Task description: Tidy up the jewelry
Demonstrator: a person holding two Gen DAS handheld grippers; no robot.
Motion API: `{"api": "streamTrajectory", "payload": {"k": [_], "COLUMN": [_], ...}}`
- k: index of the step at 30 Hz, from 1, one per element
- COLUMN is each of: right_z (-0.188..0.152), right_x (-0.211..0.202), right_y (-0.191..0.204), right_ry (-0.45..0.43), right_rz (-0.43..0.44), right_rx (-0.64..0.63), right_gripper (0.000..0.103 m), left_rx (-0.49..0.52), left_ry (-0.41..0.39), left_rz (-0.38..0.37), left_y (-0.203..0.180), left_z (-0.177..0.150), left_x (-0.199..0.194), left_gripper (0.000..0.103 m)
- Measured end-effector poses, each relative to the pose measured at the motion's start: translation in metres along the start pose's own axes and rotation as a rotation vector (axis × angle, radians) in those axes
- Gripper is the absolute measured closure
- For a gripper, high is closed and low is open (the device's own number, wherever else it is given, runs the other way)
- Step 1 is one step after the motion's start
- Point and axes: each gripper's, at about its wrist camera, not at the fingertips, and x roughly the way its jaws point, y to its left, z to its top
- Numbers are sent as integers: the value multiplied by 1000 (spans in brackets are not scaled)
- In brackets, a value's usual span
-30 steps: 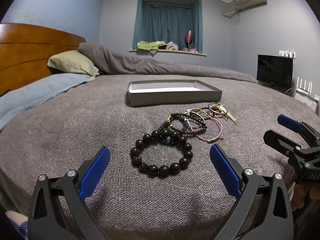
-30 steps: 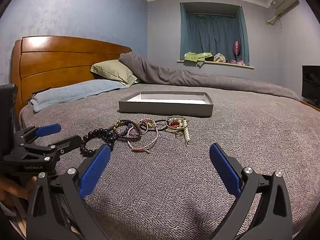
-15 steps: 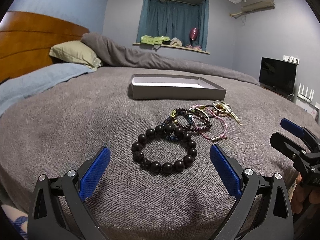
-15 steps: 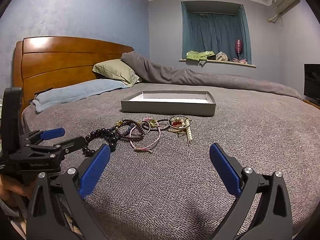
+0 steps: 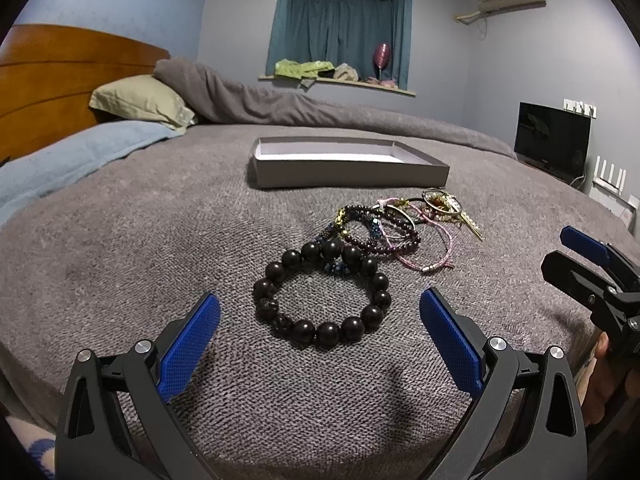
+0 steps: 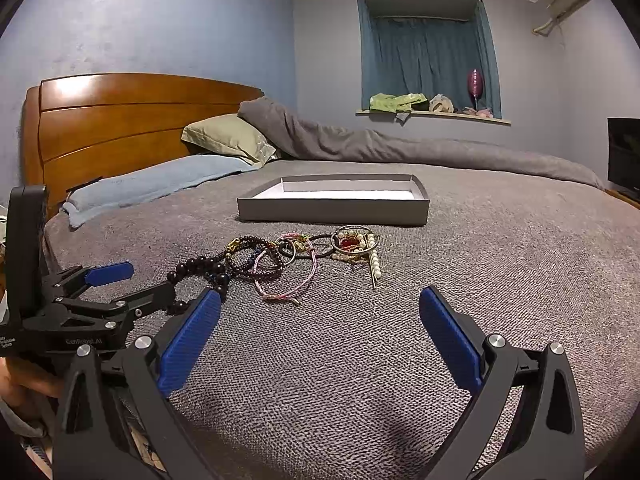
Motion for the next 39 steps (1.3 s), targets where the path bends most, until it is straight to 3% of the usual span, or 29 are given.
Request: {"api": "streamTrajectory", "payload": {"k": [7,15,21,26,31,34,36,39], "right_z": [2,6,14,25,32,33,33,35], "right_x": [2,12,23,36,46,54,59,67], "right_y": [0,-7,-19,-29,-33,-37,-38,-38], "right_ry": [11,59,79,97,111,128,140,161], "right_rz": [2,19,6,-6,-13,-10,-7,-2], "right_rx": [-4,25,36,25,8,16,16,2], "right_gripper": [5,5,5,5,5,5,5,6], "left_rx": [17,69,48,77,93,124,132,115], "left_ry": [9,35,132,197,218,226,224,206], "left_rz": [-1,67,58,37,44,40,32,18], "left_y": [1,3,19,24,28,24,23,26], "left_z": [2,14,22,26,26,23,23,26], "left_x": [2,16,39,56,62,63,62,58], "left_gripper": [4,5,8,31,67,82,88,88]}}
